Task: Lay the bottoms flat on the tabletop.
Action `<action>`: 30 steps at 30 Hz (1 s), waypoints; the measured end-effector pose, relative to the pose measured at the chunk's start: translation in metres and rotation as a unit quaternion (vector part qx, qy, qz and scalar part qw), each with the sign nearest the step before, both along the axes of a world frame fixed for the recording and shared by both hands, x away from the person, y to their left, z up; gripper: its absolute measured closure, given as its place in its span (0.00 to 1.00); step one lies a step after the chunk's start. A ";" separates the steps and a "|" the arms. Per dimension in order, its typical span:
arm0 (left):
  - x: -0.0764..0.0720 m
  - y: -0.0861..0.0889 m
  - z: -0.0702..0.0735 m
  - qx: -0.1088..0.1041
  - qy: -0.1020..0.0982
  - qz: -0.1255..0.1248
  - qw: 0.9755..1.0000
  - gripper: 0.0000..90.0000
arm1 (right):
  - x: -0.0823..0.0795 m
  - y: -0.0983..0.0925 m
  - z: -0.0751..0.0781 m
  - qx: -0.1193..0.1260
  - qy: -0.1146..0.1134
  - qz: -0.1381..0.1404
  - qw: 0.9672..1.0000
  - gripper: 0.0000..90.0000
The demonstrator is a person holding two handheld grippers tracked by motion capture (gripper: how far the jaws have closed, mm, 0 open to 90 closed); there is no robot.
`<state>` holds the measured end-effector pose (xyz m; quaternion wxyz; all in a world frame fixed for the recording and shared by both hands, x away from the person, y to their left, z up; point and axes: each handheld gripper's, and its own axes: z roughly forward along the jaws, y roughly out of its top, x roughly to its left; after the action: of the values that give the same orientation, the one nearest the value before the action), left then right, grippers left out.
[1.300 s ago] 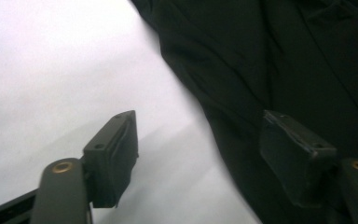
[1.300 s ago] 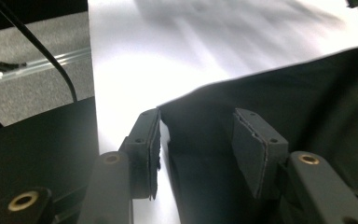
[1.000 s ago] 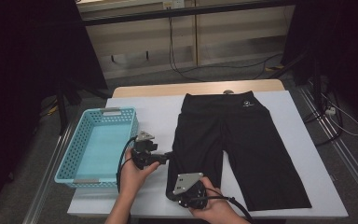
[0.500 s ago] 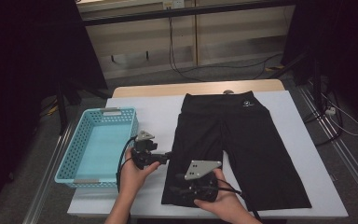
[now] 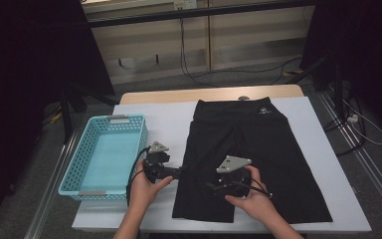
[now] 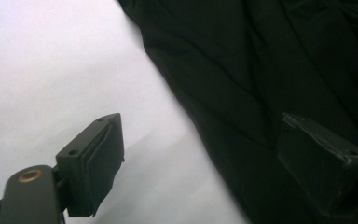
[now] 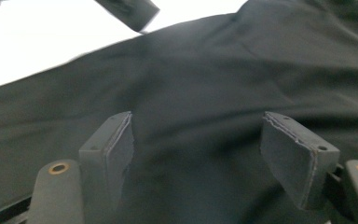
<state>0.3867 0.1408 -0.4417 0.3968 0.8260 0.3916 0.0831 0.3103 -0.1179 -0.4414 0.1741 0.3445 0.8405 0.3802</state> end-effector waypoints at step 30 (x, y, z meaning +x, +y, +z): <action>-0.003 -0.003 0.003 0.009 -0.007 -0.013 1.000 0.14 | -0.006 -0.050 0.008 -0.007 0.005 -0.078 0.997 0.61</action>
<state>0.3837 0.1380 -0.4390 0.3934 0.8341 0.3768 0.0872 0.3039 -0.1681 -0.4330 0.2013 0.4101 0.8144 0.3578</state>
